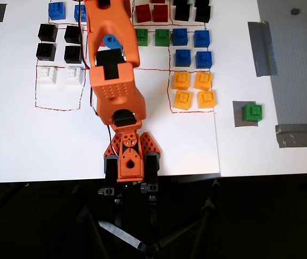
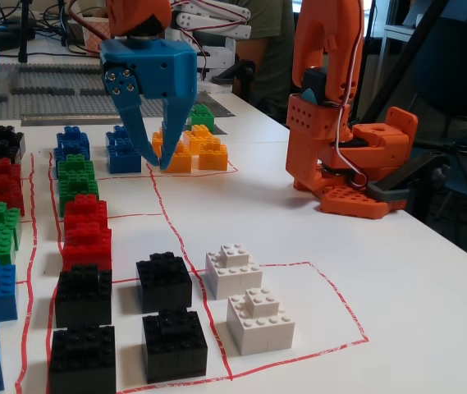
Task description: Grab the block and put it in the grey marker
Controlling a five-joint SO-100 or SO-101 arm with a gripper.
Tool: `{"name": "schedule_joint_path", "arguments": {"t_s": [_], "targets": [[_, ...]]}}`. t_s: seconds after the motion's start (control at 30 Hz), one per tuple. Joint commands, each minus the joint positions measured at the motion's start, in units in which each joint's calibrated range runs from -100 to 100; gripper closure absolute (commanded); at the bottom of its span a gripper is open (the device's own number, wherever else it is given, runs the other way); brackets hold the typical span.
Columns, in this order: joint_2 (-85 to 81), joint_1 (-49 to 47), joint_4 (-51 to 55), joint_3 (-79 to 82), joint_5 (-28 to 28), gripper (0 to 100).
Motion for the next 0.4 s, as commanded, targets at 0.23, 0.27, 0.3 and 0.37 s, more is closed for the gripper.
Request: {"name": "schedule_joint_path", "arguments": {"t_s": [0.23, 0.27, 0.3, 0.37], "targets": [[-6.43, -1.47, 0.11, -4.41, -0.44, 100], [-6.43, -1.47, 0.19, -4.50, -0.49, 100], [-6.35, -1.47, 0.19, -4.59, -0.49, 100], [-6.35, -1.47, 0.35, -4.59, -0.49, 100]]}}
